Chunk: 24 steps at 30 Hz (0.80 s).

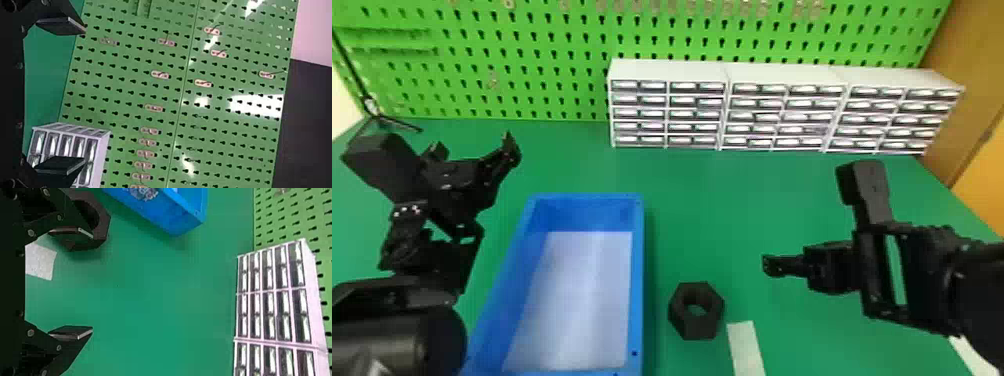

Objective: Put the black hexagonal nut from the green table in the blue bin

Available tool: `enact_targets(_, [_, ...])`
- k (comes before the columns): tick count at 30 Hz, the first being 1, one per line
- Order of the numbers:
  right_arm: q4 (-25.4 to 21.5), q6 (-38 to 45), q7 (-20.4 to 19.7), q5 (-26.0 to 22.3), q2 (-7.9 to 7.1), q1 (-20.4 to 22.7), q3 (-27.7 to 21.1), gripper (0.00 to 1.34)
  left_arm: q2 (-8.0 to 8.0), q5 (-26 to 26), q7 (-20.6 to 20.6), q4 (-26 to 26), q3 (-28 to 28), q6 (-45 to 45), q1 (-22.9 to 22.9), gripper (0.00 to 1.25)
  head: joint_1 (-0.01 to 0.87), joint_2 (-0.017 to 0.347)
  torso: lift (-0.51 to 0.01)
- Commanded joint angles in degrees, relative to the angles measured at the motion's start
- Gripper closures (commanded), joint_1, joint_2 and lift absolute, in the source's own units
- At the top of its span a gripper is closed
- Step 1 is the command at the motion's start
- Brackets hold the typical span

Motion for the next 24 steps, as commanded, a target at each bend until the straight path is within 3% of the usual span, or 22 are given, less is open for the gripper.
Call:
enact_targets(1, [0.2, 0.3, 0.0, -1.6, -0.58, -0.5, 0.6, 0.43, 0.00, -0.1, 0.0, 0.0, -0.2, 0.0, 0.0, 0.12, 0.692, 0.008, -0.097])
enact_targets(24, [1.8, 0.3, 0.0, -4.9, -1.29, -2.1, 1.8, 0.43, 0.00, -0.1, 0.0, -0.3, -0.1, 0.0, 0.0, 0.12, 0.692, 0.008, -0.097])
